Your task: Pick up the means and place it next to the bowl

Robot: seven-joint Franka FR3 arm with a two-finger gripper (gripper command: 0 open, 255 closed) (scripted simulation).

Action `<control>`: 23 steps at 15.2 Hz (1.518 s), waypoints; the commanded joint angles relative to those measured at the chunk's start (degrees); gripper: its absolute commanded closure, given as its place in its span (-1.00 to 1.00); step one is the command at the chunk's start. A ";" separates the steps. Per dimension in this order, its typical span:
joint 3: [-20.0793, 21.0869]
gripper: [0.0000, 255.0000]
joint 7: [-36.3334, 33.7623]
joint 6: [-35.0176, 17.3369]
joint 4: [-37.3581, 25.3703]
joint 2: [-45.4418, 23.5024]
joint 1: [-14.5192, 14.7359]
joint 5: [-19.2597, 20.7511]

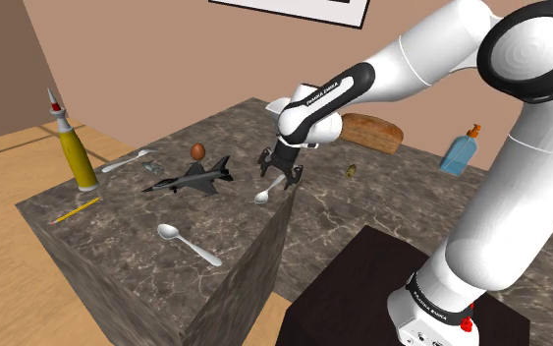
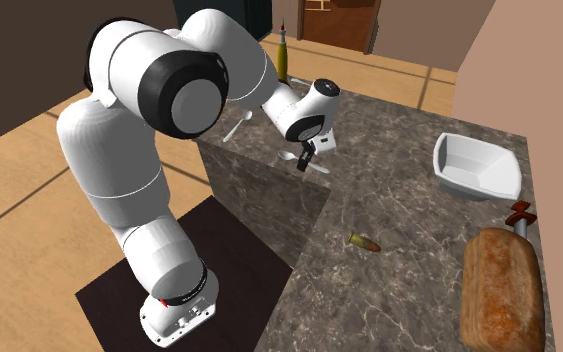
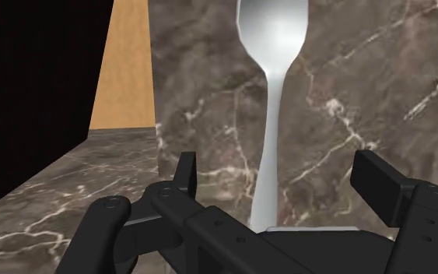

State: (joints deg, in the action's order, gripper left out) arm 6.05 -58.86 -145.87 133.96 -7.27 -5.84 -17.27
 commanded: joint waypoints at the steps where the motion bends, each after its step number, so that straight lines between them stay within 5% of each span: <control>1: 0.11 -1.00 0.11 -0.93 0.06 -0.81 0.10 -0.20; 8: 0.11 -1.00 0.12 -0.92 0.06 -0.82 0.09 -0.20; 9: 0.11 1.00 0.12 -0.92 0.06 -0.82 0.09 -0.20; 23: -0.15 1.00 -1.06 2.72 -0.62 2.20 0.08 0.73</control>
State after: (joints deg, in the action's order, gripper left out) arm 5.95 -59.70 -143.89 133.64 -5.50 -5.74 -16.74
